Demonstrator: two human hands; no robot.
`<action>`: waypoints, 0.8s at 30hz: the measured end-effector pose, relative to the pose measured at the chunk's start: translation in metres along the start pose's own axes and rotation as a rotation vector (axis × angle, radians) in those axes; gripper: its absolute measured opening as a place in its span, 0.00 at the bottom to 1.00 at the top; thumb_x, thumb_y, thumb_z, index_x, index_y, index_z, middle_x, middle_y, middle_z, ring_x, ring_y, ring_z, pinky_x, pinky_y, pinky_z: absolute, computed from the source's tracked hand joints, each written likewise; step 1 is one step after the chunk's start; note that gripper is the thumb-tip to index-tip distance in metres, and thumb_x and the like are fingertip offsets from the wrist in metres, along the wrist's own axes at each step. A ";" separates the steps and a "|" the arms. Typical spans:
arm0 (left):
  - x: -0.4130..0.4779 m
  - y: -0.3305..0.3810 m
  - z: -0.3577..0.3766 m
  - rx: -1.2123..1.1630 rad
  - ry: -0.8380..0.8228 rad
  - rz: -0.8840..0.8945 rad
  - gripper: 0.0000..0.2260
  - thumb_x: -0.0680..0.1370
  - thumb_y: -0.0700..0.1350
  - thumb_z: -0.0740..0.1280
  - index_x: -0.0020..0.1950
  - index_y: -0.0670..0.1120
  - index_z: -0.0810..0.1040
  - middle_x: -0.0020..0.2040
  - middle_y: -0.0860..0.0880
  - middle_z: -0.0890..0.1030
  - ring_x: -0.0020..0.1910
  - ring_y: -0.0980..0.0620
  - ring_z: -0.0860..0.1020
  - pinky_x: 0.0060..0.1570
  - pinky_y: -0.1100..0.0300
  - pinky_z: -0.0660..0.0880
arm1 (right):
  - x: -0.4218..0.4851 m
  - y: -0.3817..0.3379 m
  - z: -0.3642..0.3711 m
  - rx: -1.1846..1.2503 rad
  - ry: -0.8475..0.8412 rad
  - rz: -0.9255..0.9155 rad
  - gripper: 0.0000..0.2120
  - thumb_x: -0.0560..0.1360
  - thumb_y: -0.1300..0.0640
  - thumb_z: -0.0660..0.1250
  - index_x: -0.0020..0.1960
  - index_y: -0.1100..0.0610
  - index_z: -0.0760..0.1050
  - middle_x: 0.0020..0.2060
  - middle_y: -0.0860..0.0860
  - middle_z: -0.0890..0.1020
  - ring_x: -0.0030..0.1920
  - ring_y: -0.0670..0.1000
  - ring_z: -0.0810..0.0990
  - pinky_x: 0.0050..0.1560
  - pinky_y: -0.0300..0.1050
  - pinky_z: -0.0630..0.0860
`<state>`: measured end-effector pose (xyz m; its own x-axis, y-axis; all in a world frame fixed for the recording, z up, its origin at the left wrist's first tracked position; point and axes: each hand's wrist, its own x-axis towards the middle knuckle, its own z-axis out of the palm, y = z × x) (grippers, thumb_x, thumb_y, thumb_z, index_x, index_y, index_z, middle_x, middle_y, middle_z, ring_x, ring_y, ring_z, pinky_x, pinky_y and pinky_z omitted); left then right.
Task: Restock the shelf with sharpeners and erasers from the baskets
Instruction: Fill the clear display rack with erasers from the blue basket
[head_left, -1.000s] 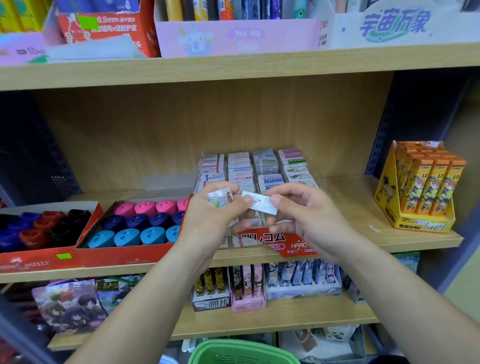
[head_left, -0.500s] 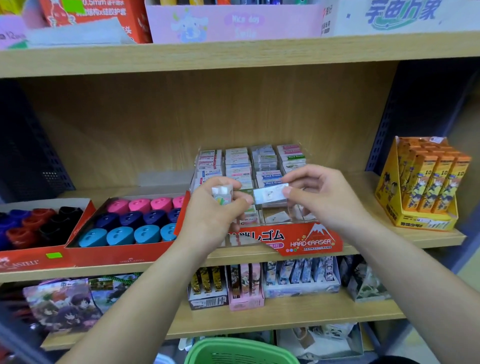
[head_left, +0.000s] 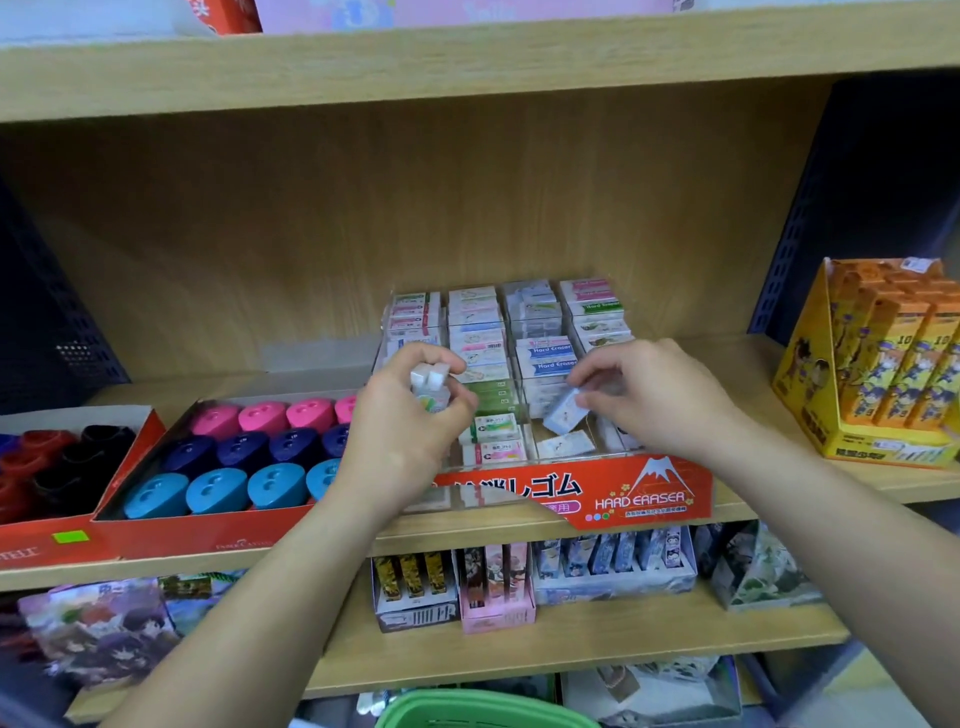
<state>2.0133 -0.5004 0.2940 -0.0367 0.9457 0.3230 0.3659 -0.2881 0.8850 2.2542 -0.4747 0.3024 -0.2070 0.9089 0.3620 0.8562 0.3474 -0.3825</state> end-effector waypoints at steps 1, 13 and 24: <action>0.000 -0.001 0.000 -0.001 0.006 0.001 0.10 0.78 0.38 0.71 0.50 0.53 0.78 0.51 0.46 0.83 0.25 0.55 0.72 0.25 0.63 0.69 | 0.001 0.000 -0.002 -0.025 -0.027 -0.012 0.05 0.76 0.51 0.73 0.49 0.41 0.82 0.42 0.37 0.83 0.47 0.39 0.82 0.48 0.46 0.81; -0.004 -0.001 0.000 0.100 0.026 0.018 0.10 0.77 0.40 0.72 0.51 0.55 0.77 0.44 0.51 0.84 0.28 0.51 0.76 0.28 0.53 0.76 | 0.002 -0.008 0.021 0.091 0.086 0.173 0.06 0.73 0.47 0.75 0.40 0.44 0.79 0.31 0.39 0.82 0.38 0.39 0.81 0.44 0.48 0.82; -0.011 0.013 -0.008 0.055 -0.022 -0.096 0.15 0.79 0.40 0.71 0.56 0.57 0.71 0.52 0.45 0.83 0.35 0.51 0.85 0.36 0.51 0.80 | -0.006 -0.013 0.021 -0.016 0.193 0.119 0.04 0.75 0.53 0.74 0.41 0.49 0.82 0.38 0.41 0.82 0.41 0.44 0.79 0.38 0.42 0.74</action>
<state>2.0108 -0.5156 0.3048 -0.0539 0.9719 0.2292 0.4126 -0.1874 0.8915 2.2346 -0.4795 0.2878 -0.0113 0.8816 0.4718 0.8770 0.2354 -0.4189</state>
